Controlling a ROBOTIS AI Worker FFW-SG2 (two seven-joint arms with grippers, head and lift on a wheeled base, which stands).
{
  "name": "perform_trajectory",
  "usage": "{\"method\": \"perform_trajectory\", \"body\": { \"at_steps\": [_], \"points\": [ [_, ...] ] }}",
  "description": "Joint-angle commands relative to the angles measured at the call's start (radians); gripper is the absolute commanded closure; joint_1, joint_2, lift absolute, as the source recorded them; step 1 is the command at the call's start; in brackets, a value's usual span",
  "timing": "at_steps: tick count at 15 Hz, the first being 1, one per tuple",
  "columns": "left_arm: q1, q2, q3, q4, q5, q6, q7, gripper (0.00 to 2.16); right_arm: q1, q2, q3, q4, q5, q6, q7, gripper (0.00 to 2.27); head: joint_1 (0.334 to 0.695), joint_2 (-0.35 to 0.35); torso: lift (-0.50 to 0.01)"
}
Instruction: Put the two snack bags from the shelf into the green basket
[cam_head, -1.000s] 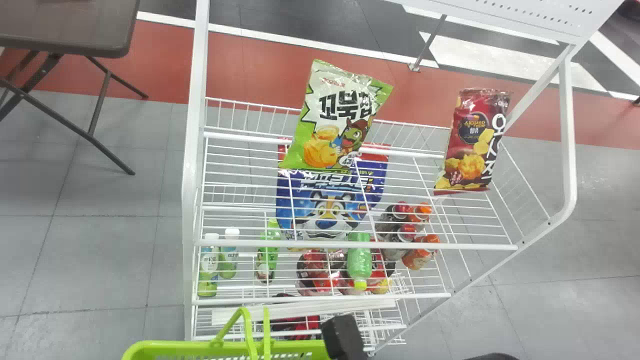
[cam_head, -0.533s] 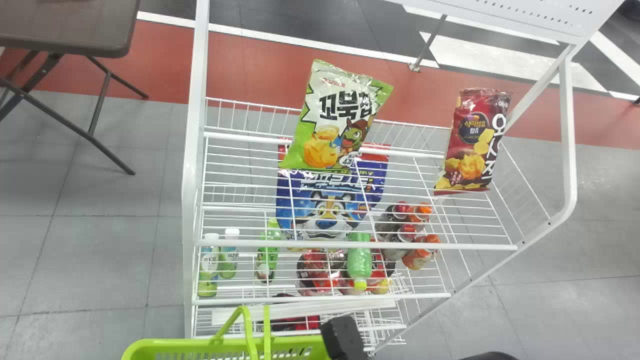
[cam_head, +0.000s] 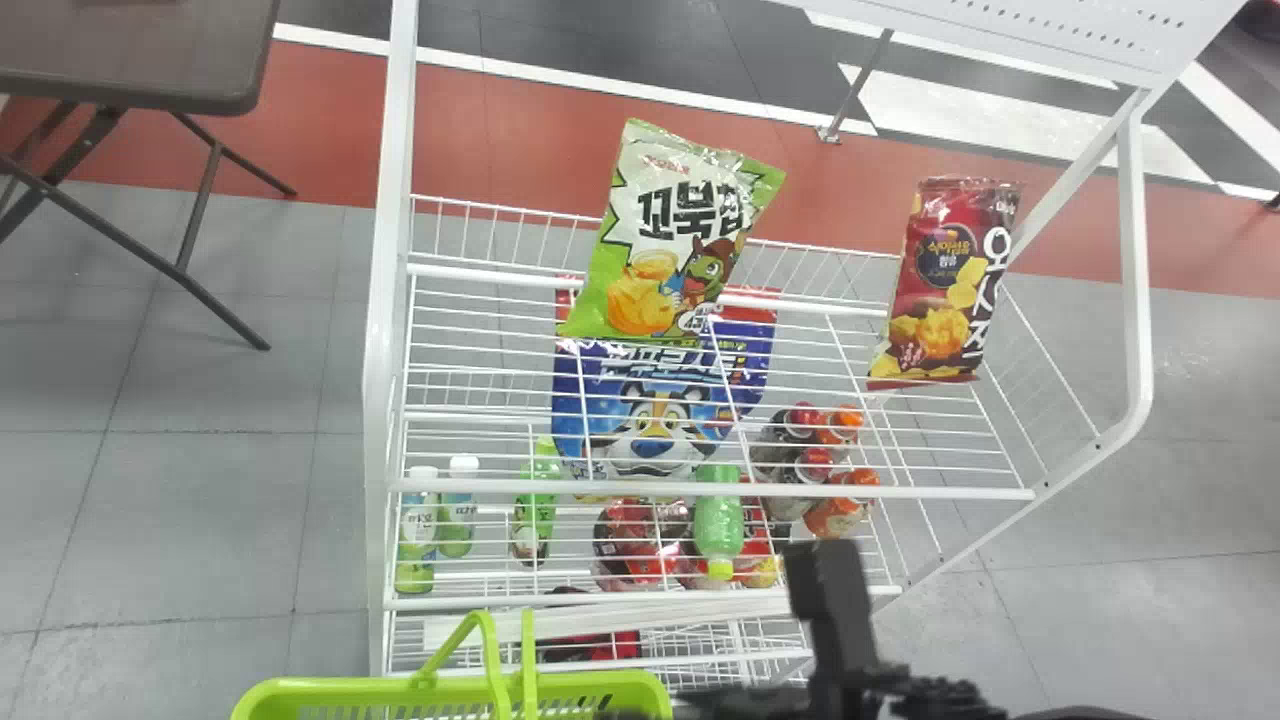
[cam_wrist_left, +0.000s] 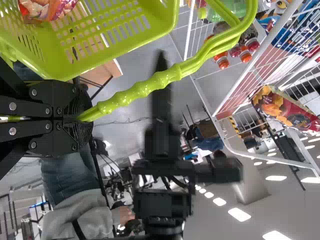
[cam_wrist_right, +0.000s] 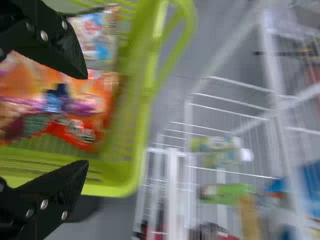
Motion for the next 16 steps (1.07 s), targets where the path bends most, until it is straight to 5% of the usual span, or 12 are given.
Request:
{"method": "perform_trajectory", "body": {
  "at_steps": [1, 9, 16],
  "points": [
    [0.000, 0.000, 0.000, 0.007, 0.000, -0.008, -0.002, 2.11, 0.026, 0.024, -0.022, -0.010, 0.009, -0.321, -0.010, 0.08, 0.695, -0.350, -0.006],
    [-0.009, -0.005, -0.001, 0.058, 0.006, -0.060, -0.014, 2.11, 0.106, 0.095, 0.129, 0.214, 0.199, -1.379, -0.075, 0.08, 0.695, -0.350, -0.006],
    [-0.001, -0.003, -0.001, 0.066, 0.009, -0.066, -0.026, 2.11, 0.124, 0.095, 0.145, 0.257, 0.179, -1.395, -0.105, 0.08, 0.695, -0.350, -0.006]
  ]
}}
